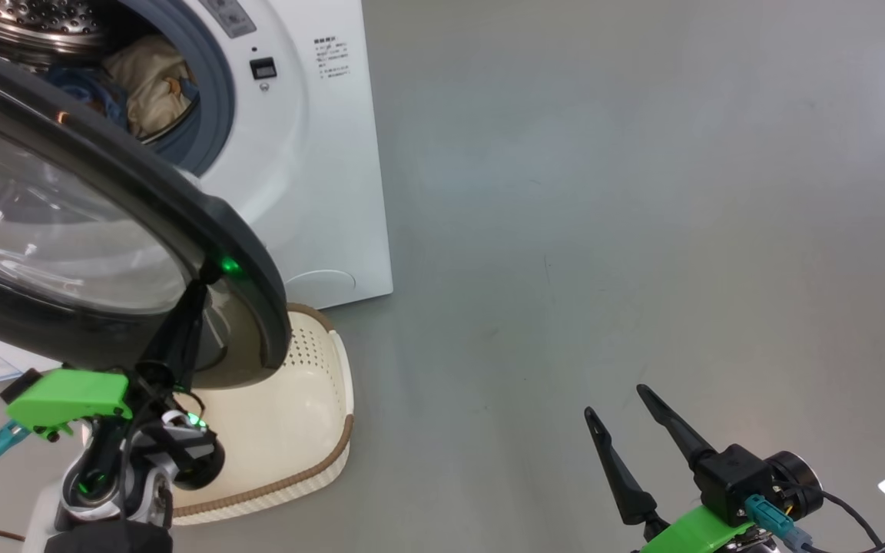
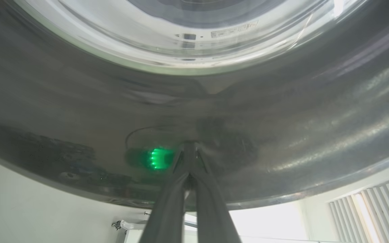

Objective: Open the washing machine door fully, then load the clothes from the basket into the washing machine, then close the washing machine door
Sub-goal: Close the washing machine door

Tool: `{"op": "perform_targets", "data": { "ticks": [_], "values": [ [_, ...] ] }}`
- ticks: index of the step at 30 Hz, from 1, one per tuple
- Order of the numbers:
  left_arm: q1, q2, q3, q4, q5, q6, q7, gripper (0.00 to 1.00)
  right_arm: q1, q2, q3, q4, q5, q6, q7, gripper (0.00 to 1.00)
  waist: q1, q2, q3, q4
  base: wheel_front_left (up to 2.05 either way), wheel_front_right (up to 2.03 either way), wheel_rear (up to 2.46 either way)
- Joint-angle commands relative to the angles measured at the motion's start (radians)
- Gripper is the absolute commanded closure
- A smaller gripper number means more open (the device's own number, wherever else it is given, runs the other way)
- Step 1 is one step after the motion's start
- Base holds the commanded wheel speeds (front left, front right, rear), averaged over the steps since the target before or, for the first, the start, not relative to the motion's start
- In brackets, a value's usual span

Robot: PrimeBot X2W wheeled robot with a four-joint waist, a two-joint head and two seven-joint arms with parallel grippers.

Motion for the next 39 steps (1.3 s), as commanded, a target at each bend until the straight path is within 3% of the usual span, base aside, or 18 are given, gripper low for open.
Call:
{"op": "perform_targets", "data": {
  "ticks": [1,12,21,29,35,39],
  "values": [
    [-0.041,0.017,0.015,-0.019,-0.013,-0.012,-0.004,1.0,-0.001,0.004,0.017,-0.022,-0.002,0.002,-0.012,0.0,0.0,0.0,-0.005,-0.003,0.0,0.0,0.0],
    [-0.004,0.018,-0.004,-0.037,-0.014,-0.022,0.015,1.0,0.022,0.008,0.003,-0.047,-0.005,0.002,-0.012,0.0,0.0,0.0,-0.034,0.024,0.0,0.0,0.0],
    [0.189,0.037,0.035,-0.256,0.056,-0.023,0.004,1.0,0.054,0.008,0.002,-0.138,0.004,0.002,-0.012,0.0,0.0,0.0,-0.101,0.071,0.0,0.0,0.0],
    [0.339,0.077,0.034,-0.458,0.272,-0.023,-0.116,1.0,0.073,-0.005,-0.003,-0.214,0.008,0.002,-0.012,0.0,0.0,0.0,-0.127,0.11,0.0,0.0,0.0],
    [0.383,0.117,-0.018,-0.521,0.418,-0.023,-0.228,1.0,0.079,-0.004,-0.006,-0.229,0.021,0.002,-0.012,0.0,0.0,0.0,-0.133,0.134,0.0,0.0,0.0],
    [0.408,0.196,-0.097,-0.516,0.593,-0.023,-0.369,1.0,0.08,-0.01,0.001,-0.232,0.016,0.002,-0.012,0.0,0.0,0.0,-0.136,0.147,0.0,0.0,0.0]
  ]
}}
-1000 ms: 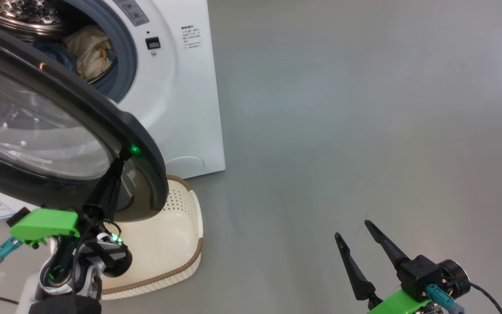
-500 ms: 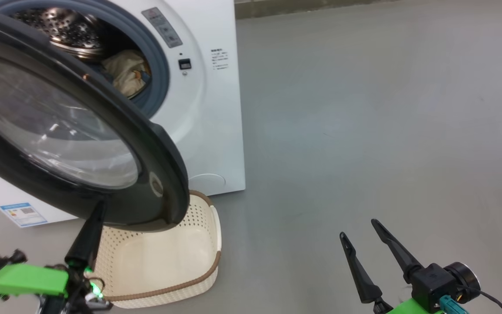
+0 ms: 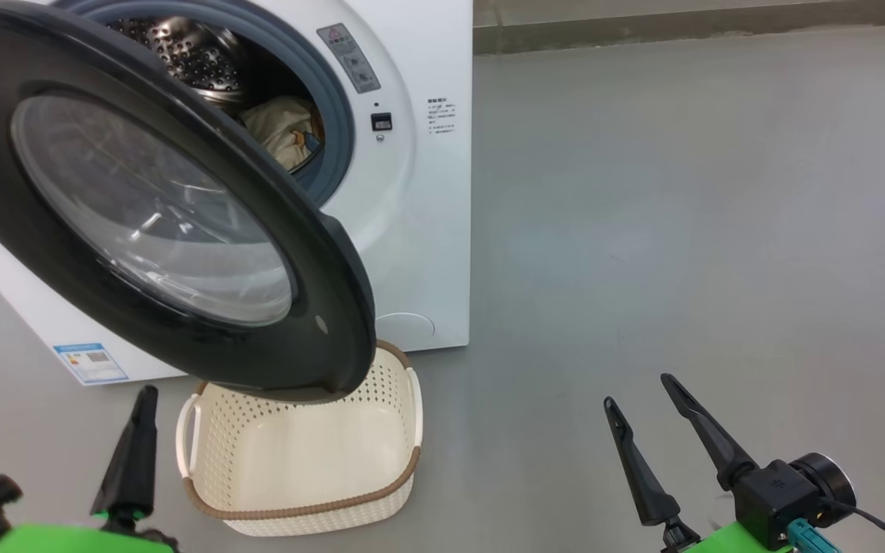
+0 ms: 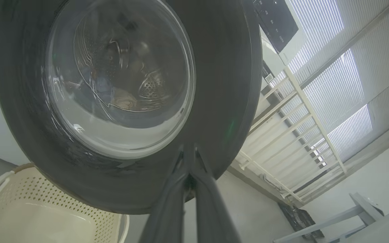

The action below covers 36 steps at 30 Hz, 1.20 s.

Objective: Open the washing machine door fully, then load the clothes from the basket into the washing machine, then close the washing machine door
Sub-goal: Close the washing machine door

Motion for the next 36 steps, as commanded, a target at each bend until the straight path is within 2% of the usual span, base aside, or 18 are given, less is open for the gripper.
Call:
{"op": "perform_targets", "data": {
  "ticks": [1,4,7,10,14,16,17,18,19,25,36],
  "values": [
    [-0.016,0.045,0.004,-0.017,0.06,-0.007,-0.048,1.0,-0.007,-0.006,0.022,-0.029,0.003,0.002,-0.012,0.0,0.0,0.0,-0.003,0.007,0.0,0.0,0.0],
    [-0.004,0.098,-0.059,0.029,0.196,-0.007,-0.144,1.0,-0.005,-0.006,0.022,-0.028,0.0,0.002,-0.012,0.0,0.0,0.0,-0.005,0.015,0.0,0.0,0.0],
    [0.001,0.116,-0.069,0.092,0.344,-0.007,-0.177,1.0,-0.004,-0.005,0.021,-0.028,-0.001,0.002,-0.012,0.0,0.0,0.0,-0.007,0.021,0.0,0.0,0.0],
    [-0.003,0.075,-0.021,0.12,0.535,-0.002,-0.182,1.0,-0.002,-0.004,0.02,-0.024,-0.005,0.002,-0.012,0.0,0.0,0.0,-0.007,0.026,0.0,0.0,0.0],
    [0.013,0.025,0.018,0.104,0.697,-0.004,-0.183,1.0,-0.001,-0.003,0.017,-0.019,-0.009,0.002,-0.012,0.0,0.0,0.0,-0.007,0.027,0.0,0.0,0.0],
    [0.022,-0.002,0.031,0.097,0.743,-0.005,-0.183,1.0,-0.001,-0.003,0.016,-0.015,-0.01,0.002,-0.012,0.0,0.0,0.0,-0.006,0.027,0.0,0.0,0.0],
    [0.026,-0.015,0.036,0.094,0.756,-0.006,-0.183,0.86,-0.001,-0.003,0.015,-0.013,-0.011,0.002,-0.012,0.0,0.0,0.0,-0.006,0.027,0.0,0.0,0.0],
    [0.031,-0.025,0.04,0.093,0.767,-0.006,-0.183,0.5,-0.001,-0.002,0.014,-0.011,-0.013,0.002,-0.012,0.0,0.0,0.0,-0.006,0.027,0.0,0.0,0.0],
    [0.034,-0.033,0.04,0.093,0.777,-0.006,-0.183,0.0,-0.001,-0.002,0.013,-0.009,-0.014,0.002,-0.012,0.0,0.0,0.0,-0.005,0.027,0.0,0.0,0.0],
    [0.039,-0.027,-0.012,0.111,0.748,-0.007,-0.183,0.0,-0.004,0.002,0.009,0.003,-0.019,0.002,-0.012,0.0,0.0,0.0,-0.003,0.027,0.0,0.0,0.0],
    [0.034,-0.01,-0.033,0.141,0.736,-0.007,-0.183,0.0,-0.005,0.006,0.009,0.012,-0.02,0.002,-0.012,0.0,0.0,0.0,-0.007,0.029,0.0,0.0,0.0]
  ]
}}
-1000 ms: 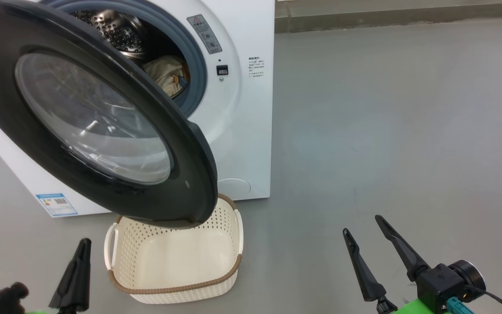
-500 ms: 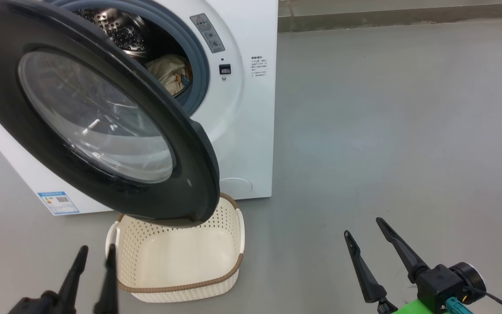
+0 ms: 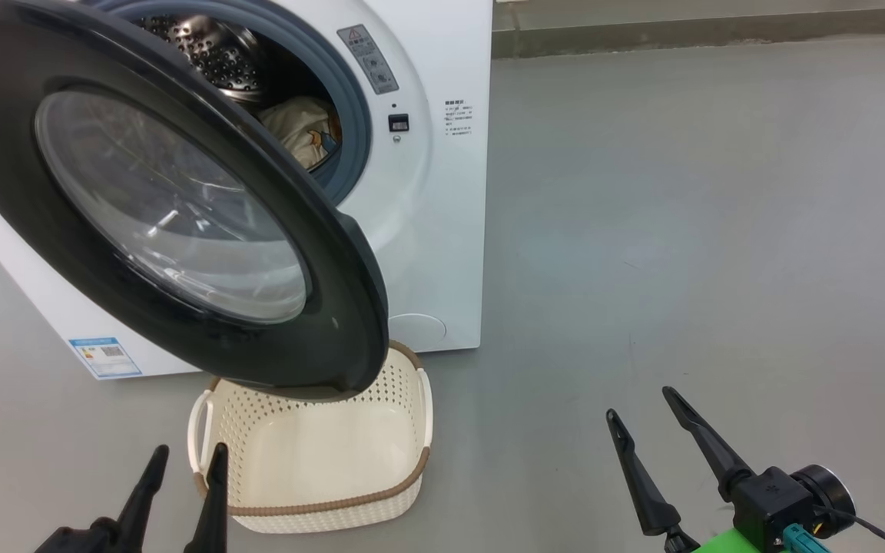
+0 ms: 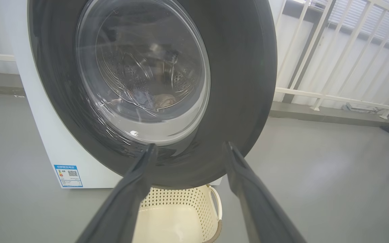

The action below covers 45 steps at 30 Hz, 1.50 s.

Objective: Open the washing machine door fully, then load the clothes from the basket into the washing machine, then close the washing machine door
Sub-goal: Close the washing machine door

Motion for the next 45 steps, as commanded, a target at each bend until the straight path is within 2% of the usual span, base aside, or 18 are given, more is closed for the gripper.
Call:
{"op": "perform_targets", "data": {
  "ticks": [1,6,13,43,44,45],
  "values": [
    [-0.026,0.02,0.031,-0.015,-0.004,-0.002,-0.006,0.0,-0.016,0.001,0.02,-0.021,-0.008,0.002,-0.012,0.0,0.0,-0.0001,-0.001,0.0,0.0,0.0,0.0],
    [-0.026,0.019,0.03,-0.012,0.005,-0.002,-0.006,0.0,-0.014,0.002,0.009,-0.012,-0.01,0.002,-0.012,0.0,0.0,-0.0001,-0.002,0.0,0.0,0.0,0.0],
    [-0.025,0.014,0.031,-0.01,0.013,-0.002,-0.006,0.0,-0.013,0.012,-0.056,0.012,-0.018,0.002,-0.012,0.0,0.0,-0.0001,-0.002,0.001,0.0,0.0,0.0],
    [-0.027,0.003,0.011,0.002,0.018,-0.002,-0.006,0.0,-0.018,0.013,-0.049,0.018,-0.02,0.002,-0.012,0.0,0.0,-0.0001,0.001,0.022,0.0,0.0,0.0],
    [-0.028,0.003,0.01,0.003,0.018,-0.002,-0.006,0.0,-0.019,0.013,-0.044,0.019,-0.014,0.002,-0.012,0.19,0.0,-0.0001,0.001,0.024,0.0,0.0,0.0],
    [-0.029,0.003,0.008,0.003,0.018,-0.002,-0.006,0.0,-0.022,0.013,-0.041,0.017,-0.013,0.002,-0.012,0.71,0.0,-0.0001,0.002,0.026,0.0,0.0,0.0]
  ]
}}
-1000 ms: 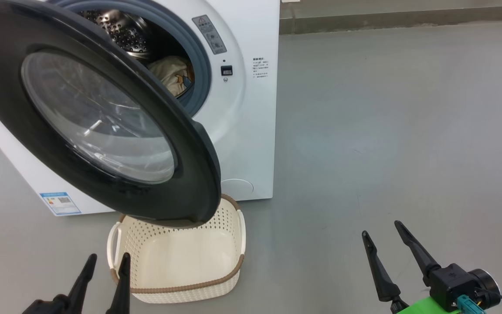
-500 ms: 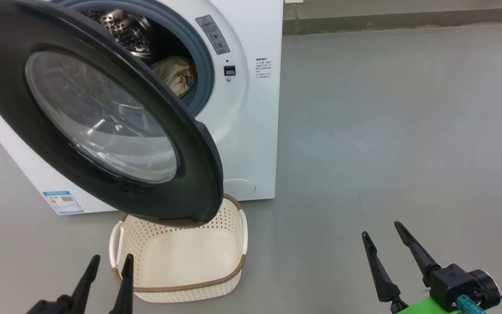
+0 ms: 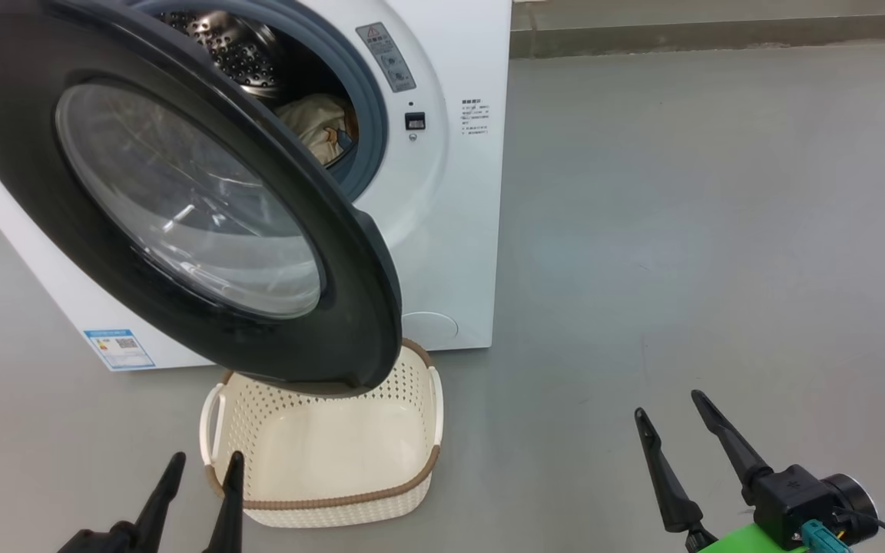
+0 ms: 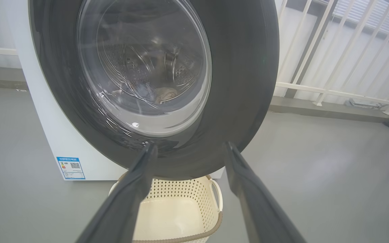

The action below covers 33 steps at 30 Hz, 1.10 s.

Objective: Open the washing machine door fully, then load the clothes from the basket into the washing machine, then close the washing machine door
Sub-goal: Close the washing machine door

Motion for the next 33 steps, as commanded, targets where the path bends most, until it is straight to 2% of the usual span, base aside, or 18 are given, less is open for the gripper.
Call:
{"op": "perform_targets", "data": {
  "ticks": [1,8,16,21,33],
  "values": [
    [-0.029,0.013,0.028,-0.017,0.005,-0.002,-0.006,0.0,-0.027,-0.001,0.037,-0.029,-0.005,0.002,-0.012,1.0,-0.0001,0.0,0.002,0.005,0.0,0.0,0.0],
    [-0.042,0.015,0.01,-0.021,0.007,-0.002,-0.006,0.0,-0.066,-0.007,0.096,-0.052,-0.037,0.002,-0.012,1.0,-0.0001,0.0,0.031,0.026,0.0,0.0,0.0],
    [-0.086,0.006,-0.022,-0.017,0.011,-0.002,-0.006,0.0,-0.207,-0.095,0.28,-0.024,-0.018,0.002,-0.012,1.0,-0.0001,0.0,0.104,0.079,0.0,0.0,0.0],
    [-0.131,-0.009,-0.057,-0.008,0.01,-0.002,-0.006,0.0,-0.347,-0.164,0.413,0.025,0.028,0.002,-0.012,1.0,-0.0001,0.0,0.159,0.139,0.0,0.0,0.0],
    [-0.215,-0.059,-0.114,0.01,0.001,-0.002,-0.006,0.0,-0.578,-0.243,0.568,0.139,0.127,0.002,-0.012,1.0,-0.0001,0.0,0.272,0.28,0.0,0.0,0.0]
  ]
}}
